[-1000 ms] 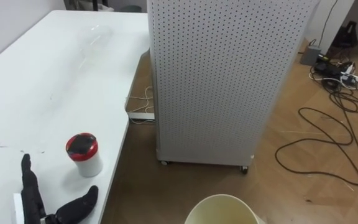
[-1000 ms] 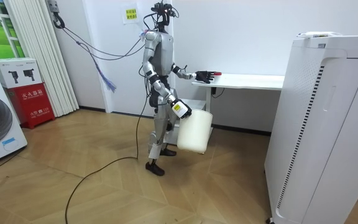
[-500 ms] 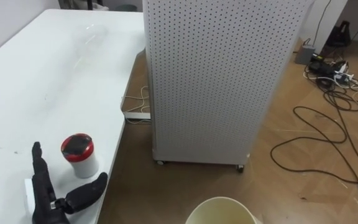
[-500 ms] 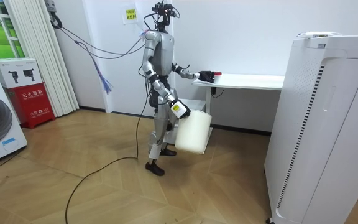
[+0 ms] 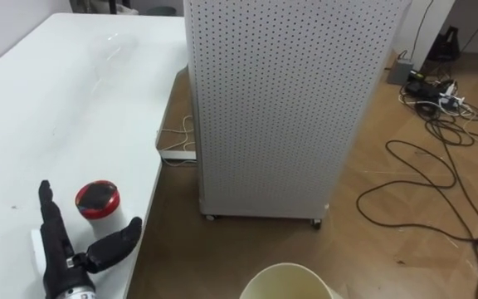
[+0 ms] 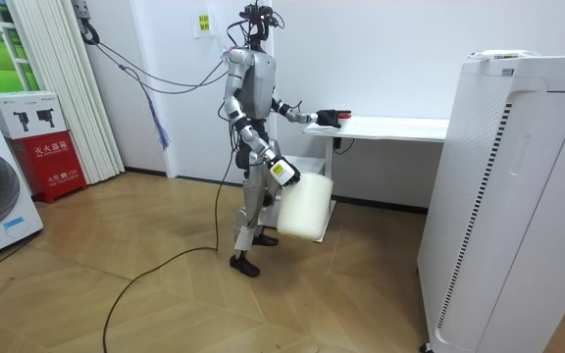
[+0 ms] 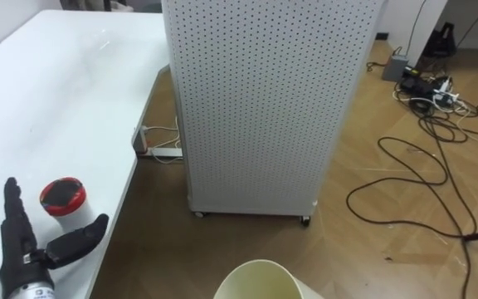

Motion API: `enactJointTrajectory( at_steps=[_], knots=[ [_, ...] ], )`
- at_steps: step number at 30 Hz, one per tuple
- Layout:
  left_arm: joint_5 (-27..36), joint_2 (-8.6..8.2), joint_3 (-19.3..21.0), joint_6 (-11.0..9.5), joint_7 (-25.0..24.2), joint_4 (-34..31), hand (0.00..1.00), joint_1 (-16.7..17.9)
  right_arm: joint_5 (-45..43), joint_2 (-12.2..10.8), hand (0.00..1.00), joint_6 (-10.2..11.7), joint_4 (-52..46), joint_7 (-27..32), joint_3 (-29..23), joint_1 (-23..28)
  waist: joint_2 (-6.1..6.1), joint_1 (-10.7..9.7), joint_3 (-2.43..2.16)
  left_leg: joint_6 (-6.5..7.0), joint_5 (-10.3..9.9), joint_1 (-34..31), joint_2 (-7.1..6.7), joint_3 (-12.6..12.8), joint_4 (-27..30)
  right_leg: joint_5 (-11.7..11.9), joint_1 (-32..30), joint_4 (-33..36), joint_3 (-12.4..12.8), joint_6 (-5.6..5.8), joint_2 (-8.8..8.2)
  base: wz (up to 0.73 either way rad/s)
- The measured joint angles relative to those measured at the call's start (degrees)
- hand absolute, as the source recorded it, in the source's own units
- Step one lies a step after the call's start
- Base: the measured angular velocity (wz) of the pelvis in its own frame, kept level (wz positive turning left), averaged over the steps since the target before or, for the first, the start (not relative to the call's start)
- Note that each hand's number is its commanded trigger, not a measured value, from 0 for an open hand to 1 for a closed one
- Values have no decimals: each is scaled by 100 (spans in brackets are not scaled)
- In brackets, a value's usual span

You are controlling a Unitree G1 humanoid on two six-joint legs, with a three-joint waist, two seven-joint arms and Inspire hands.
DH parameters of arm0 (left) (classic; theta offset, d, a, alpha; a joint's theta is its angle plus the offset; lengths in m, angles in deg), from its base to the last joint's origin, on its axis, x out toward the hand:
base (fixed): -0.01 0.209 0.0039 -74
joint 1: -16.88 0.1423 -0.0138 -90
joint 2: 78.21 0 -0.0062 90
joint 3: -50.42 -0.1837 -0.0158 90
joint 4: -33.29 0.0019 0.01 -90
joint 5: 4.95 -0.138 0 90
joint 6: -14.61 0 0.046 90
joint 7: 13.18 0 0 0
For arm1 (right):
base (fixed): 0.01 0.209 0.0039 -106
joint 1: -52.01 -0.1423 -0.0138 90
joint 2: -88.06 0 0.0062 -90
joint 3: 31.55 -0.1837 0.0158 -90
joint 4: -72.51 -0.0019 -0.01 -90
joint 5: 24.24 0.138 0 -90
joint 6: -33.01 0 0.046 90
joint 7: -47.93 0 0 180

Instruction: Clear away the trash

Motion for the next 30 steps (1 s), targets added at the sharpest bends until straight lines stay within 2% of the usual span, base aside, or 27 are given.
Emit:
enactJointTrajectory(
  at_steps=[10,12,14,15,21,30],
  knots=[
    [0,0,-6,0,128,-61,0,-137,0,1,100,0,0,28,0,102,49,-5,-1,0,0,9,0,12,-1,0,-7,-2,12,0,0,0],
    [0,0,-9,0,130,-61,69,-173,-2,1,100,0,0,59,1,101,69,-23,1,0,0,10,0,12,-1,0,-9,-2,21,0,1,0],
    [0,0,-9,-1,130,-61,87,-192,-2,1,100,0,0,68,2,101,83,-23,2,-1,0,17,0,15,-3,0,-7,-2,27,0,1,0],
    [0,0,-9,-1,130,-61,100,-192,-2,1,100,0,0,69,5,101,88,-23,3,0,0,26,0,22,-7,0,-5,-1,31,0,1,-4],
    [-11,0,-8,-1,129,-61,100,-193,-1,2,100,0,0,113,99,101,86,-14,5,0,0,56,-1,71,-21,0,-6,-1,151,0,6,-6],
    [-9,0,-88,7,90,-59,100,-200,20,10,100,-2,0,177,281,90,62,-8,20,0,0,55,-2,83,-22,0,-12,5,158,0,5,-1]
  ],
)
